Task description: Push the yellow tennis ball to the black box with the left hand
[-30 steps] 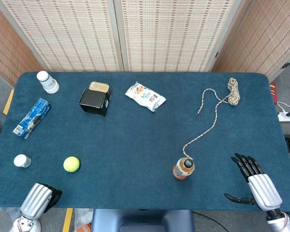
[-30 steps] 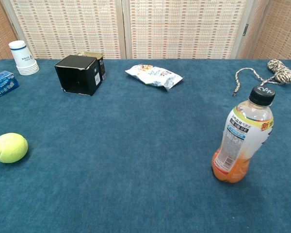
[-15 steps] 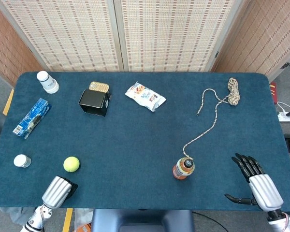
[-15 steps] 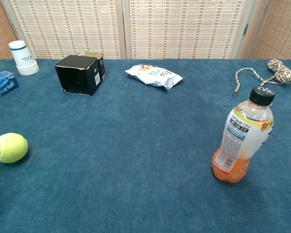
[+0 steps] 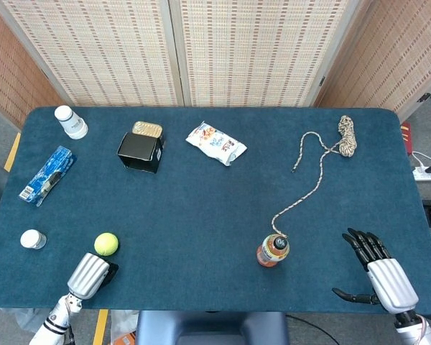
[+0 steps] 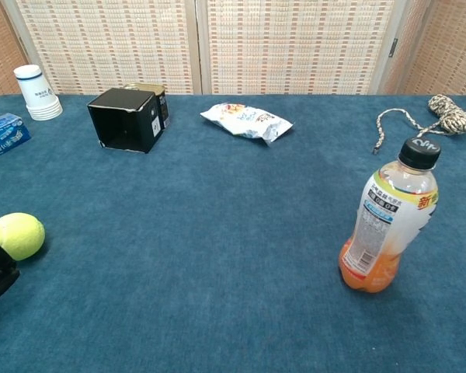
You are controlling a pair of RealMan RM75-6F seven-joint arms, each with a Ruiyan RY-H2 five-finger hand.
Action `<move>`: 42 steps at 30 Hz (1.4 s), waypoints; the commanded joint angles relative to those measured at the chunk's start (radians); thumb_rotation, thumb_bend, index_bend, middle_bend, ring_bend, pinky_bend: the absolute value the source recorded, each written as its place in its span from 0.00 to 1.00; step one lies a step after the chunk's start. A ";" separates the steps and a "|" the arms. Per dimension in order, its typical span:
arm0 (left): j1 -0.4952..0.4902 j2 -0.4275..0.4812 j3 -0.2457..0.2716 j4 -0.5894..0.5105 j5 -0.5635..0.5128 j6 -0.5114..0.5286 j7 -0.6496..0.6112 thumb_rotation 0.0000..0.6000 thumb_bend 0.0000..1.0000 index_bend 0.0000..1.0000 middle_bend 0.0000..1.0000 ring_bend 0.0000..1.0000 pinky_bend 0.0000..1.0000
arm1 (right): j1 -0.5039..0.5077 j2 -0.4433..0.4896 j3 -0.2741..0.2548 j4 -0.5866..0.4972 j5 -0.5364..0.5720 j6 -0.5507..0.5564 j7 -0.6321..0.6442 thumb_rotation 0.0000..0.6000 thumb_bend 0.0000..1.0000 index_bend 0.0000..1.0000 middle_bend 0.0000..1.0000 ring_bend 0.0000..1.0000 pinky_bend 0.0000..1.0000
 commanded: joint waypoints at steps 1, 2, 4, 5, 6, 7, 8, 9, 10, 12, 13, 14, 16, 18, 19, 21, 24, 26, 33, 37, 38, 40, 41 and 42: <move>-0.009 -0.011 0.001 0.019 -0.016 -0.018 -0.025 1.00 0.68 1.00 1.00 1.00 1.00 | 0.000 -0.001 -0.001 -0.002 -0.001 0.000 -0.004 0.89 0.00 0.00 0.00 0.00 0.00; -0.011 -0.013 0.000 0.024 -0.020 -0.022 -0.030 1.00 0.68 1.00 1.00 1.00 1.00 | -0.001 -0.001 -0.001 -0.003 -0.002 0.001 -0.005 0.89 0.00 0.00 0.00 0.00 0.00; -0.015 -0.015 0.001 0.035 -0.026 -0.028 -0.030 1.00 0.68 1.00 1.00 1.00 1.00 | -0.001 -0.001 -0.002 -0.003 -0.004 0.002 -0.003 0.89 0.00 0.00 0.00 0.00 0.00; -0.016 -0.017 0.001 0.038 -0.030 -0.031 -0.029 1.00 0.68 1.00 1.00 1.00 1.00 | -0.001 0.000 -0.003 -0.003 -0.005 0.002 -0.002 0.89 0.00 0.00 0.00 0.00 0.00; -0.016 -0.018 0.000 0.043 -0.036 -0.035 -0.028 1.00 0.68 1.00 1.00 1.00 1.00 | -0.001 0.001 -0.003 -0.002 -0.005 0.002 0.001 0.89 0.00 0.00 0.00 0.00 0.00; -0.015 -0.019 0.000 0.045 -0.042 -0.041 -0.029 1.00 0.68 1.00 1.00 1.00 1.00 | -0.001 0.002 -0.003 -0.002 -0.006 0.003 0.002 0.89 0.00 0.00 0.00 0.00 0.00; -0.014 -0.020 -0.002 0.048 -0.052 -0.051 -0.032 1.00 0.68 1.00 1.00 1.00 1.00 | 0.000 0.003 -0.003 -0.002 -0.007 0.003 0.004 0.89 0.00 0.00 0.00 0.00 0.00; -0.014 -0.021 -0.002 0.050 -0.056 -0.056 -0.032 1.00 0.68 1.00 1.00 1.00 1.00 | 0.000 0.003 -0.003 -0.002 -0.007 0.003 0.006 0.89 0.00 0.00 0.00 0.00 0.00; -0.013 -0.022 -0.002 0.053 -0.061 -0.062 -0.032 1.00 0.68 1.00 1.00 1.00 1.00 | 0.001 0.004 -0.003 -0.003 -0.007 0.003 0.006 0.89 0.00 0.00 0.00 0.00 0.00; -0.012 -0.023 -0.004 0.052 -0.072 -0.066 -0.038 1.00 0.68 1.00 1.00 1.00 1.00 | 0.003 0.005 -0.002 -0.003 -0.009 0.004 0.006 0.89 0.00 0.00 0.00 0.00 0.00; -0.011 -0.023 -0.005 0.051 -0.075 -0.066 -0.039 1.00 0.68 1.00 1.00 1.00 1.00 | 0.004 0.005 -0.001 -0.003 -0.010 0.002 0.005 0.89 0.00 0.00 0.00 0.00 0.00; -0.012 -0.023 -0.005 0.051 -0.078 -0.065 -0.039 1.00 0.68 1.00 1.00 1.00 1.00 | 0.006 0.005 -0.002 -0.004 -0.011 -0.002 0.002 0.89 0.00 0.00 0.00 0.00 0.00; -0.014 -0.025 -0.006 0.052 -0.083 -0.070 -0.039 1.00 0.68 1.00 1.00 1.00 1.00 | 0.008 0.005 -0.003 -0.006 -0.012 -0.007 -0.002 0.89 0.00 0.00 0.00 0.00 0.00; -0.018 -0.026 -0.006 0.053 -0.088 -0.079 -0.047 1.00 0.68 1.00 1.00 1.00 1.00 | 0.010 0.005 -0.004 -0.007 -0.013 -0.009 -0.003 0.89 0.00 0.00 0.00 0.00 0.00; -0.022 -0.028 -0.006 0.054 -0.088 -0.081 -0.049 1.00 0.68 1.00 1.00 1.00 1.00 | 0.009 0.006 -0.004 -0.008 -0.014 -0.007 -0.002 0.89 0.00 0.00 0.00 0.00 0.00; -0.028 -0.032 -0.004 0.058 -0.086 -0.080 -0.044 1.00 0.68 1.00 1.00 1.00 1.00 | 0.008 0.007 -0.003 -0.007 -0.013 -0.003 0.001 0.89 0.00 0.00 0.00 0.00 0.00; -0.032 -0.034 -0.004 0.060 -0.087 -0.084 -0.043 1.00 0.68 1.00 1.00 1.00 1.00 | 0.007 0.007 -0.003 -0.007 -0.012 -0.002 0.002 0.89 0.00 0.00 0.00 0.00 0.00; -0.040 -0.038 -0.004 0.063 -0.091 -0.100 -0.047 1.00 0.68 1.00 1.00 1.00 1.00 | 0.006 0.007 -0.002 -0.007 -0.010 -0.001 0.001 0.89 0.00 0.00 0.00 0.00 0.00; -0.111 -0.065 -0.037 0.083 -0.129 -0.197 -0.073 1.00 0.68 1.00 1.00 1.00 1.00 | 0.007 0.004 -0.004 -0.009 -0.012 -0.004 -0.010 0.89 0.00 0.00 0.00 0.00 0.00; -0.147 -0.069 -0.064 0.087 -0.157 -0.244 -0.093 1.00 0.68 1.00 1.00 1.00 1.00 | 0.009 0.004 -0.002 -0.011 -0.007 -0.007 -0.011 0.89 0.00 0.00 0.00 0.00 0.00; -0.157 -0.069 -0.072 0.088 -0.165 -0.256 -0.096 1.00 0.68 1.00 1.00 1.00 1.00 | 0.009 0.003 -0.001 -0.011 -0.005 -0.009 -0.012 0.89 0.00 0.00 0.00 0.00 0.00; -0.176 -0.071 -0.084 0.091 -0.177 -0.276 -0.097 1.00 0.68 1.00 1.00 1.00 1.00 | 0.011 0.002 0.000 -0.012 -0.002 -0.013 -0.014 0.89 0.00 0.00 0.00 0.00 0.00; -0.184 -0.072 -0.089 0.092 -0.181 -0.284 -0.096 1.00 0.68 1.00 1.00 1.00 1.00 | 0.012 0.002 0.001 -0.013 0.000 -0.015 -0.016 0.89 0.00 0.00 0.00 0.00 0.00; -0.196 -0.074 -0.094 0.093 -0.187 -0.296 -0.095 1.00 0.68 1.00 1.00 1.00 1.00 | 0.013 0.002 0.002 -0.015 0.003 -0.018 -0.018 0.89 0.00 0.00 0.00 0.00 0.00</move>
